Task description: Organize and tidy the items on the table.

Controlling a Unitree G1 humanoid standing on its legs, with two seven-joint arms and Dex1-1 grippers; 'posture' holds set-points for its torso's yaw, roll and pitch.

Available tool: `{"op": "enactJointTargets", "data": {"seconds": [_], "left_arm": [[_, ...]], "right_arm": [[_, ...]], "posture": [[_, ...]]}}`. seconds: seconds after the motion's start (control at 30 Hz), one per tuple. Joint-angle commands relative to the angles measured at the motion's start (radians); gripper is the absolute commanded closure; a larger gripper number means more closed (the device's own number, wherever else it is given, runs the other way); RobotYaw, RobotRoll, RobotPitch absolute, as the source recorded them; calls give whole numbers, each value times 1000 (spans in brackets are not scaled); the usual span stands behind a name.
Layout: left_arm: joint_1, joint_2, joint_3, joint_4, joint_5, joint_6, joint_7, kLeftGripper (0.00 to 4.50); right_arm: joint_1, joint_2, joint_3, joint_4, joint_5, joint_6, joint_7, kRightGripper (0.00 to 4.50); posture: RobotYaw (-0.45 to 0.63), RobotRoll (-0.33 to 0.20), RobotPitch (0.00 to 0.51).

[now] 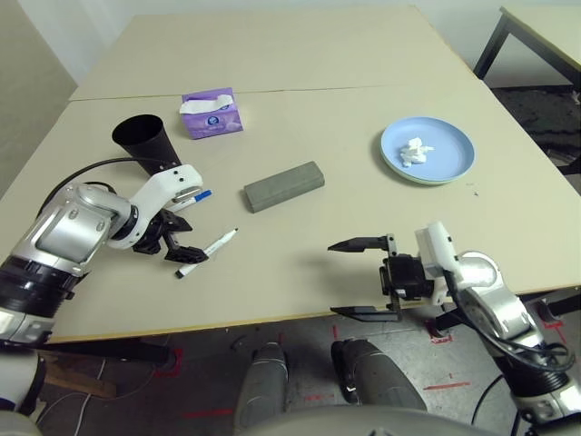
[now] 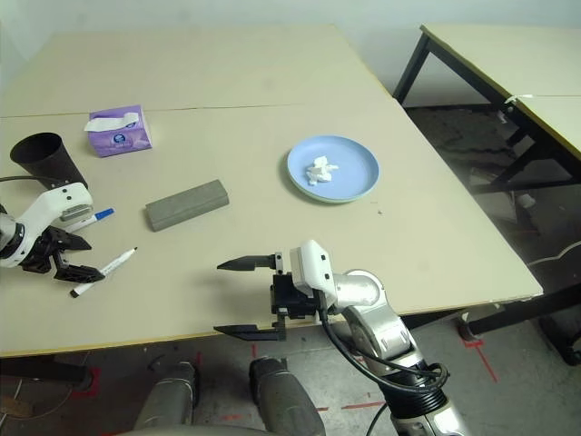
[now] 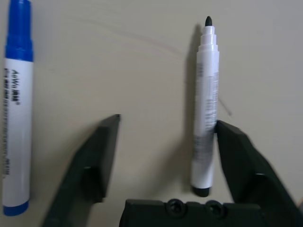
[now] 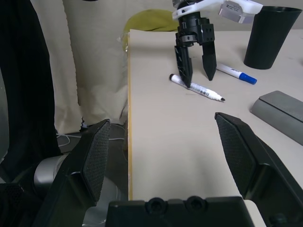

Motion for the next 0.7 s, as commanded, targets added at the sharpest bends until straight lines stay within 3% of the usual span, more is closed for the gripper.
{"op": "enactJointTargets", "data": {"seconds": [0.03, 0.3, 0.7], "left_arm": [[28, -17, -11, 0, -4, -2, -5, 1554], [67, -9, 6, -38, -19, 16, -8, 4106], [124, 12, 87, -93, -77, 34, -16, 4229]], "right_arm": [[4, -1, 17, -11, -9, 4, -2, 0], [6, -2, 30, 0, -17, -5, 2, 0], [-10, 13, 29, 10, -3, 11, -16, 0]], "posture": [[-144, 0, 157], [-133, 0, 157], [-121, 0, 150]]}}
